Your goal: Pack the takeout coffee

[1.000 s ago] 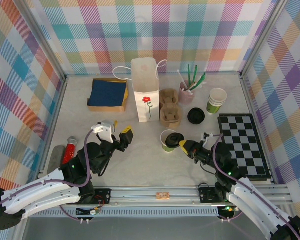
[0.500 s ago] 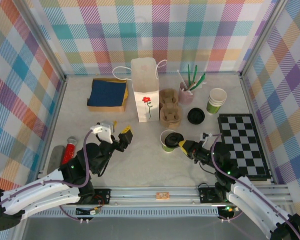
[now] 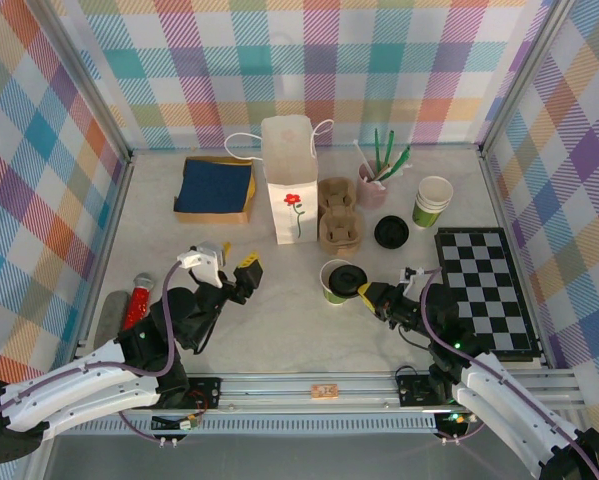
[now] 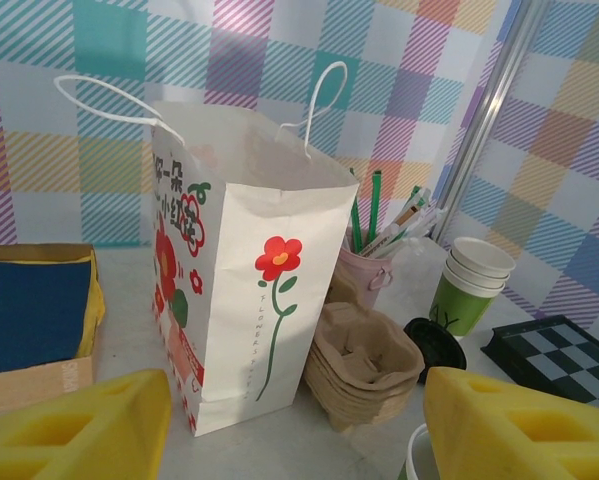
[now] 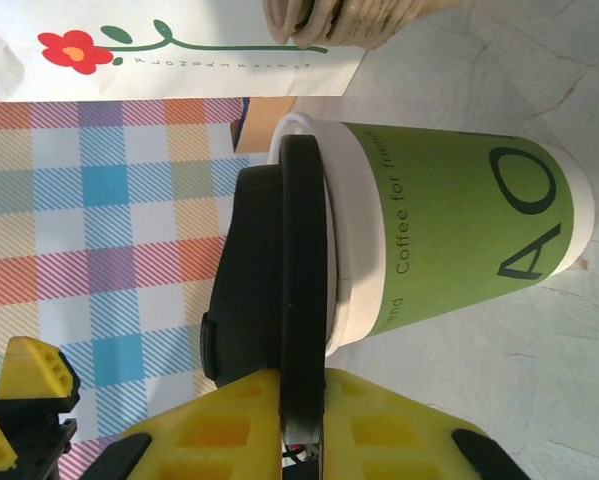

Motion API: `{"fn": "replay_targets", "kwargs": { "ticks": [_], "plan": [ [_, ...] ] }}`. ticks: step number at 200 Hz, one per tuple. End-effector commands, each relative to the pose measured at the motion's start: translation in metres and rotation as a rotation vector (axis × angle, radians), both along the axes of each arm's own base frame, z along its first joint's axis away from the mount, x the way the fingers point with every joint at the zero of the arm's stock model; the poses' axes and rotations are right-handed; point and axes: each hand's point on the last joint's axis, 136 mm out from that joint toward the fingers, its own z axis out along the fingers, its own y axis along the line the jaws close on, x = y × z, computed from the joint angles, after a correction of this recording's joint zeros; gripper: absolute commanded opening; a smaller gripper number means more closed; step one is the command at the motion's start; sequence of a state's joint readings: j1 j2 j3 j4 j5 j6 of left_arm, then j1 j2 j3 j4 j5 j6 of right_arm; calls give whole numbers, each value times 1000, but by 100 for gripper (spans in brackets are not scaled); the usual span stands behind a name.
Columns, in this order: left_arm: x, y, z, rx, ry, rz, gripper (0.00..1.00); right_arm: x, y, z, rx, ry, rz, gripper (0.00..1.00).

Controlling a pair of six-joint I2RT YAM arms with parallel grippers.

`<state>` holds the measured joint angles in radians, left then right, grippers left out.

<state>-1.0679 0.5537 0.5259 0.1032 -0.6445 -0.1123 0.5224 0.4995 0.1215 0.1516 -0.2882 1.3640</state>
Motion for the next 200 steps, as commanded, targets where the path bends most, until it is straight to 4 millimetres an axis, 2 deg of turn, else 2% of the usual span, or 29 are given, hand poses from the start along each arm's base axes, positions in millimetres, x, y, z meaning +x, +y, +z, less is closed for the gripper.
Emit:
{"fn": "replay_targets", "kwargs": {
  "ticks": [1,200],
  "plan": [
    [1,6,0,-6,-8,20,67,1,-4,-9,-52,30,-13,17],
    [-1,15,-1,-15,-14,37,67,15,8,10,-55,1,20,17]
  ]
}}
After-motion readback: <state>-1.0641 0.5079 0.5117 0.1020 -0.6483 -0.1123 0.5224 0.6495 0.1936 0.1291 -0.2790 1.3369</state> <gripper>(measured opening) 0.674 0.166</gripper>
